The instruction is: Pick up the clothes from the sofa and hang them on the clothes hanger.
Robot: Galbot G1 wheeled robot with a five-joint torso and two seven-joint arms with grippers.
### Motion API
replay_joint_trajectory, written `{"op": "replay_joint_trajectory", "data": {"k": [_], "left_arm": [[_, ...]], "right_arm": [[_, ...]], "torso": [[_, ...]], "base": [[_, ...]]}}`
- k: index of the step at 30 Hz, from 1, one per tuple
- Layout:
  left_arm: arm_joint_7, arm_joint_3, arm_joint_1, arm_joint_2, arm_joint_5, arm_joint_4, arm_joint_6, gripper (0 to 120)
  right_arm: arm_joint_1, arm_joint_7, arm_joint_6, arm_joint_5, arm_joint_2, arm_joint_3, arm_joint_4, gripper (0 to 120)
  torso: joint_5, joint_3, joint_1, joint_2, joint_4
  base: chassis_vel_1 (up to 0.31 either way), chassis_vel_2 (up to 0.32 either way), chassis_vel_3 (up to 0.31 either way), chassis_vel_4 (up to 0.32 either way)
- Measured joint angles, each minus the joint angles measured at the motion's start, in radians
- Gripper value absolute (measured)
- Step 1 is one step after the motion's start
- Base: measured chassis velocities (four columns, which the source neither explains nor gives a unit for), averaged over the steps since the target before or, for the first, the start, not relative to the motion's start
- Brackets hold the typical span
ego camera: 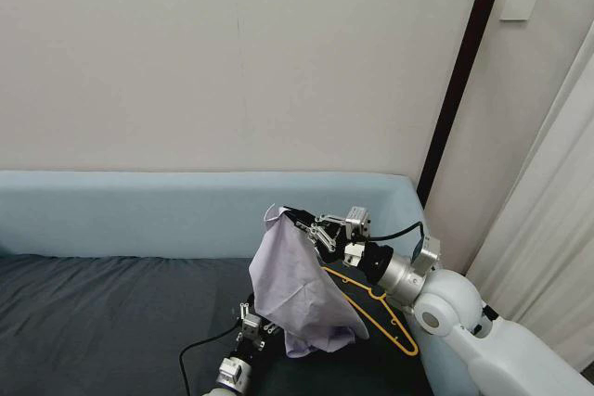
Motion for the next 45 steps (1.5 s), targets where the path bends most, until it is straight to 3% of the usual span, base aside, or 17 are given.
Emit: {"op": "replay_joint_trajectory", "data": {"k": [19,24,27,28,33,35,40,41,44,45], "left_arm": [[0.039,-0.026,0.025,0.030,-0.107,-0.091,-0.039,0],[0.051,-0.044,0.034,0.072,-0.180,-0.191,-0.041,0],[0.056,-0.063,0.042,0.145,-0.295,-0.359,-0.009,0],[0.056,-0.063,0.042,0.145,-0.295,-0.359,-0.009,0],[0.065,-0.145,0.048,0.295,-0.479,-0.610,0.074,0],[0.079,-0.170,0.055,0.328,-0.516,-0.653,0.087,0],[0.281,-0.329,0.110,0.465,-0.769,-0.813,0.142,0],[0.281,-0.329,0.110,0.465,-0.769,-0.813,0.142,0],[0.475,-0.386,0.134,0.491,-0.875,-0.780,0.173,0],[0.475,-0.386,0.134,0.491,-0.875,-0.780,0.173,0]], "right_arm": [[-0.072,0.010,0.023,0.002,-0.035,0.064,0.045,0],[-0.077,0.018,0.045,0.010,-0.062,0.084,0.052,0],[-0.059,0.036,0.069,0.033,-0.081,0.098,0.048,0],[-0.059,0.036,0.069,0.033,-0.081,0.098,0.048,0],[-0.001,0.074,0.082,0.103,-0.095,0.110,0.038,0],[0.013,0.078,0.082,0.115,-0.099,0.113,0.040,0],[0.098,0.096,0.083,0.211,-0.116,0.127,0.075,0],[0.098,0.096,0.083,0.211,-0.116,0.127,0.075,0],[0.121,0.111,0.085,0.232,-0.118,0.124,0.085,0],[0.121,0.111,0.085,0.232,-0.118,0.124,0.085,0]], "torso": [[-0.0001,0.000,0.000,0.000,0.0000],[-0.0002,0.000,0.000,0.000,0.0000],[-0.0002,0.000,0.000,0.000,-0.0001],[-0.0002,0.000,0.000,0.000,-0.0001],[-0.0001,0.000,0.000,0.000,0.0000],[0.0000,0.000,0.000,0.000,-0.0001],[-0.0001,0.000,0.000,0.000,0.0002],[-0.0001,0.000,0.000,0.000,0.0002],[-0.0001,0.000,0.000,0.000,0.0003],[-0.0001,0.000,0.000,0.000,0.0003]], "base": [[0.000,0.000,0.000,0.000],[0.000,0.000,0.000,0.000],[0.000,0.000,0.000,0.000],[0.000,0.000,0.000,0.000],[0.000,0.000,0.000,0.000],[0.000,0.000,0.000,0.000],[0.000,0.000,0.000,0.000],[0.000,0.000,0.000,0.000],[0.000,0.000,0.000,0.000],[0.000,0.000,0.000,0.000]]}}
